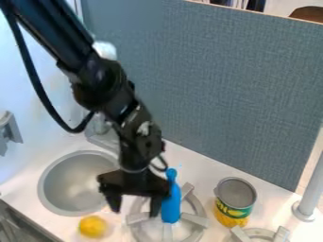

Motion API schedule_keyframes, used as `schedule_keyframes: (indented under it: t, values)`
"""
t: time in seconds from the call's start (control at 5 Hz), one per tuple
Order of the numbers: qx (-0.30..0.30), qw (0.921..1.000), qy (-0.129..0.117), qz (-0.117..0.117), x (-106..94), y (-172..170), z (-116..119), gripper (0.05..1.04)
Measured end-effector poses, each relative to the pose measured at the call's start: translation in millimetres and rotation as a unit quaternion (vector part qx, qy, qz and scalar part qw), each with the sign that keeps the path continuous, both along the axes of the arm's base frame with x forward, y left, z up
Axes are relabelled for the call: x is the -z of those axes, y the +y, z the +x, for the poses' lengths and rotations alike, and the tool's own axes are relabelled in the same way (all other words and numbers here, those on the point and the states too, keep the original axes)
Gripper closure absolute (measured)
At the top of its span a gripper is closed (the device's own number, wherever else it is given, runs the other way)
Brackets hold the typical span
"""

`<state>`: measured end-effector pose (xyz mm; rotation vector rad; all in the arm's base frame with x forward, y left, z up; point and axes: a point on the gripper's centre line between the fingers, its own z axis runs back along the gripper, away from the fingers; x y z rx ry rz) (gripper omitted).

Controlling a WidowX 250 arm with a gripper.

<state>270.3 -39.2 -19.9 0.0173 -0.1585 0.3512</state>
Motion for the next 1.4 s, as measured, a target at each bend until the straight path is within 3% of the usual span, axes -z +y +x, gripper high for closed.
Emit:
schedule_keyframes:
  t: [0.4,0.8,1.4]
  values:
    - [0.061,0.9981,-0.007,-0.006,-26.4,-19,30,0.083]
    - [0.091,0.9956,0.023,-0.003,-31.9,-22,33,0.083]
    - [0.094,0.9953,0.024,-0.003,-31.9,-22,32,0.083]
